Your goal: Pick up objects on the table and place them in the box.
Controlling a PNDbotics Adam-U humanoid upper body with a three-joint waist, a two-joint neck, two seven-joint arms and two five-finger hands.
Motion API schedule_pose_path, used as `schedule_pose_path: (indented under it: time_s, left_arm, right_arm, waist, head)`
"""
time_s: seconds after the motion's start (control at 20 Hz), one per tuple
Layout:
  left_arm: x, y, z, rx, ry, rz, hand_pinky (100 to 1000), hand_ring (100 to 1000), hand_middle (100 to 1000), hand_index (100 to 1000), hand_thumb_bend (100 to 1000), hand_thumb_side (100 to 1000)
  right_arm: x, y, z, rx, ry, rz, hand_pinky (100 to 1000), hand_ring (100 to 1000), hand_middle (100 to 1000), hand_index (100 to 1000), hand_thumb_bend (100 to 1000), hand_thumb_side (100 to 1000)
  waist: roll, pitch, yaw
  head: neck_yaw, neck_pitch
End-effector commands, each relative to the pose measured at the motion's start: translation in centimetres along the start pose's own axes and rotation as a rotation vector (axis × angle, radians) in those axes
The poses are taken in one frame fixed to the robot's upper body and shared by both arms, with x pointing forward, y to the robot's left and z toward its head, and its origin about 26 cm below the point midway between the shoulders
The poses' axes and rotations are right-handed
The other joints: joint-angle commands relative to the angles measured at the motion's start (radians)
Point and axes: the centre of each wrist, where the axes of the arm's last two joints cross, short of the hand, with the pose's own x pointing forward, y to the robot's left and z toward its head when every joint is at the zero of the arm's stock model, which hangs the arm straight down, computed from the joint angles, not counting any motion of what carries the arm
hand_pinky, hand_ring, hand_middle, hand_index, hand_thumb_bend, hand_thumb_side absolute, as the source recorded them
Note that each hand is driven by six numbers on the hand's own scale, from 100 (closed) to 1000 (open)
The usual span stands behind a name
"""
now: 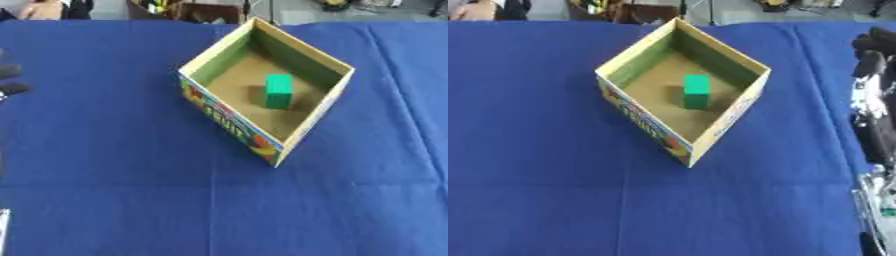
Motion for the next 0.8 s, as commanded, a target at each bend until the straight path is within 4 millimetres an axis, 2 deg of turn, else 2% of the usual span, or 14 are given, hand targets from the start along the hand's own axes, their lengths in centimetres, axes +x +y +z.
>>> schedule_pose_path:
  time_s: [0.05, 0.6, 0.8]
  left_arm:
    - [0.48, 0.06, -0.15, -0.01, -0.027, -0.014, 666, 736, 756, 904, 196, 1000]
    - [0.35, 0.18, 0.2, -0.013, -0.028, -0.034, 668, 737, 758, 921, 200, 1000]
    - [0.35, 0.19, 0.2, -0.007, -0.03, -0.032, 667, 736, 757, 920, 196, 1000]
  right_arm:
    - [0.59, -0.33, -0.71, 0.019, -0.058, 0.018, 834, 844, 669, 804, 100, 617]
    - [0.58, -0.53, -0.79, 0.038, -0.106, 0.026, 837, 853, 691, 824, 100, 660]
    - [0.59, -0.52, -0.82, 0.035, -0.107, 0.025, 837, 853, 691, 825, 100, 709]
  waist:
    - [0.004, -0.013, 0.002]
    - [0.013, -0.007, 0.002]
    - [0.015, -0.005, 0.002]
  head:
    - [0.0, -0.007]
    - [0.005, -0.017]
    - [0.006, -0.021]
